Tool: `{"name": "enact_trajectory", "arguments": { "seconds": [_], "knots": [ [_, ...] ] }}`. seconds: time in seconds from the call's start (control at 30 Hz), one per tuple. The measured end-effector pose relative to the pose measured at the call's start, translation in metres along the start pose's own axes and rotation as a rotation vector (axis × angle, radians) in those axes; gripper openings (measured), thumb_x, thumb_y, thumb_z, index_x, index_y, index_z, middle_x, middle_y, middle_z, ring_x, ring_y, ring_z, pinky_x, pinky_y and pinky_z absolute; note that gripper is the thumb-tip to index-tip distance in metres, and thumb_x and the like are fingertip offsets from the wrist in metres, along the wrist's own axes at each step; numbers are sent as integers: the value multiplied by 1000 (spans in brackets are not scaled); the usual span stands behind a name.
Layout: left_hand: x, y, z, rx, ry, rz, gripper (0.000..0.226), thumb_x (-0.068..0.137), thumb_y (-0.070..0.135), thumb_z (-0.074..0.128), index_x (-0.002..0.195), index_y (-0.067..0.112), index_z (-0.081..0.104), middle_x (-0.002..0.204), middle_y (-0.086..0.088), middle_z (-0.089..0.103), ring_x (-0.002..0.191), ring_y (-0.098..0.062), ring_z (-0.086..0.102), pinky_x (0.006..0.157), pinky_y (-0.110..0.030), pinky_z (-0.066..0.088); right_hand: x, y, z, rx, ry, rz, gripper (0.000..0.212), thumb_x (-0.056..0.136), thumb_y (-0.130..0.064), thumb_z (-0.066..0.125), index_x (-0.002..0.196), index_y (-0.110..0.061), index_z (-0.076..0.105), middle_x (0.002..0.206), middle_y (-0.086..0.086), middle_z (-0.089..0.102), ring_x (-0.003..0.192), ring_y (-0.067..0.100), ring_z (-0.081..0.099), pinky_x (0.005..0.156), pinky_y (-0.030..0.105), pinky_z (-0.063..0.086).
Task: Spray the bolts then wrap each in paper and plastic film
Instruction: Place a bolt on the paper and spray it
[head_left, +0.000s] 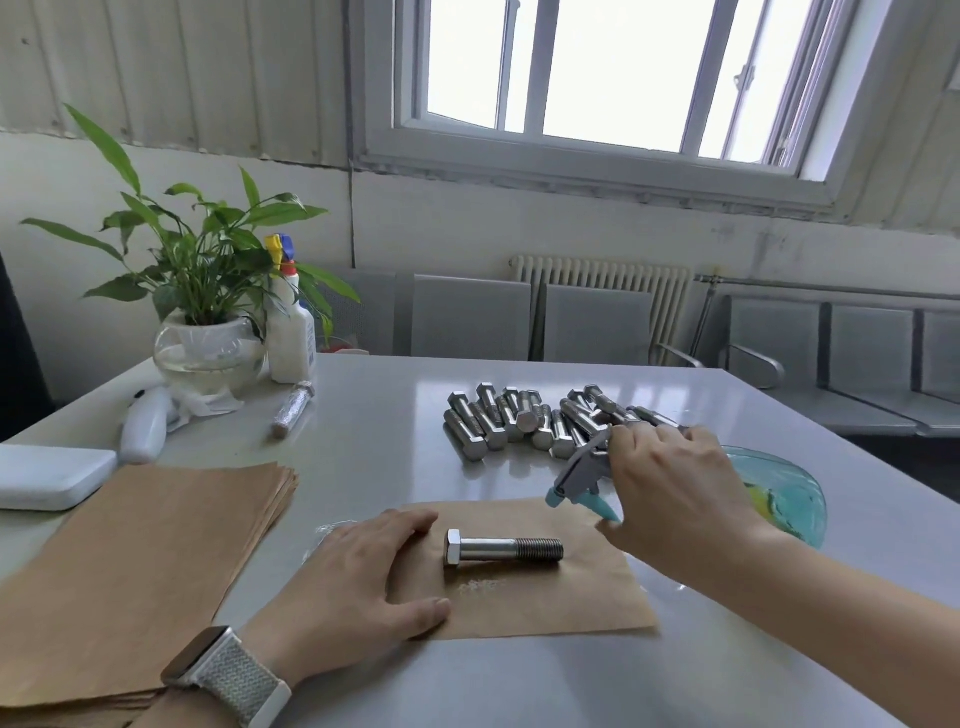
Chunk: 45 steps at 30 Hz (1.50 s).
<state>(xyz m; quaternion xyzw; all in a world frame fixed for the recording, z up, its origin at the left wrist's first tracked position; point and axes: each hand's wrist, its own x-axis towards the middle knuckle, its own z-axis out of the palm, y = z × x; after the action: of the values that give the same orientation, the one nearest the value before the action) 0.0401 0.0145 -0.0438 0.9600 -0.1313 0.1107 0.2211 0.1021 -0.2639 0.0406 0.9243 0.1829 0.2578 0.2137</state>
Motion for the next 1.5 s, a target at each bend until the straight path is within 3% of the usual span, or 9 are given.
{"name": "enact_trajectory", "arguments": {
  "seconds": [0.2, 0.4, 0.67, 0.77, 0.87, 1.07, 1.2, 1.4, 1.5],
  "knots": [
    [0, 1, 0, 6, -3, 4, 84, 66, 78, 44, 140, 42, 33, 132, 32, 41, 124, 7, 41, 107, -18, 25, -1, 5, 0, 14, 58, -4, 48, 41, -34, 84, 75, -12, 57, 63, 6, 55, 52, 26, 54, 54, 33, 37],
    [1, 0, 2, 8, -11, 8, 86, 66, 78, 44, 142, 40, 33, 136, 30, 40, 126, 7, 39, 109, -18, 24, 23, 12, -18, 12, 104, 50, 60, 68, -67, 67, 97, -17, 51, 84, -1, 59, 75, 23, 59, 65, 34, 31],
    [1, -5, 3, 1, -1, -2, 81, 72, 74, 55, 143, 46, 27, 136, 34, 35, 125, 13, 32, 108, -13, 17, 123, -19, -26, 1165, 130, 425, 65, 67, -64, 76, 112, -21, 56, 101, -7, 62, 95, 16, 57, 83, 34, 47],
    [2, -7, 4, 5, 0, -9, 82, 71, 76, 54, 143, 48, 25, 136, 37, 31, 125, 13, 30, 105, -8, 14, 134, -42, 8, 1526, 183, 487, 55, 69, -55, 81, 110, -23, 64, 97, -6, 68, 89, 14, 63, 76, 29, 46],
    [2, -7, 4, -7, 2, -17, 83, 69, 77, 52, 142, 50, 24, 134, 40, 29, 125, 13, 28, 103, -5, 11, 134, -56, 37, 1602, 202, 524, 55, 70, -52, 83, 109, -22, 60, 80, -9, 56, 72, 12, 55, 65, 28, 41],
    [1, -7, 2, -29, -14, 8, 82, 67, 80, 48, 141, 51, 27, 135, 39, 30, 127, 15, 28, 110, -15, 18, 129, -51, 57, 1587, 95, 461, 60, 69, -52, 84, 111, -23, 51, 101, -7, 58, 99, 16, 59, 77, 28, 46],
    [1, -6, -3, -49, 32, 68, 69, 69, 74, 51, 132, 49, 42, 133, 39, 38, 128, 20, 28, 109, -12, 17, 85, -31, 48, 1402, -8, 392, 90, 72, -46, 83, 144, -15, 39, 134, -1, 50, 127, 18, 49, 103, 36, 42],
    [4, 7, -4, -59, 279, 134, 27, 83, 26, 59, 104, 38, 70, 112, 32, 62, 111, 11, 52, 100, -10, 26, -22, -18, 25, 569, 217, -639, 31, 81, -60, 62, 103, -39, 66, 99, -23, 62, 101, 0, 57, 101, 29, 33],
    [6, 14, -3, -36, 316, 186, 32, 82, 13, 59, 104, 33, 73, 111, 28, 65, 105, 8, 54, 97, -8, 29, -29, -25, 20, 307, 208, -791, 11, 81, -46, 61, 78, -36, 66, 74, -20, 59, 83, 2, 59, 97, 33, 35]
  ]
}}
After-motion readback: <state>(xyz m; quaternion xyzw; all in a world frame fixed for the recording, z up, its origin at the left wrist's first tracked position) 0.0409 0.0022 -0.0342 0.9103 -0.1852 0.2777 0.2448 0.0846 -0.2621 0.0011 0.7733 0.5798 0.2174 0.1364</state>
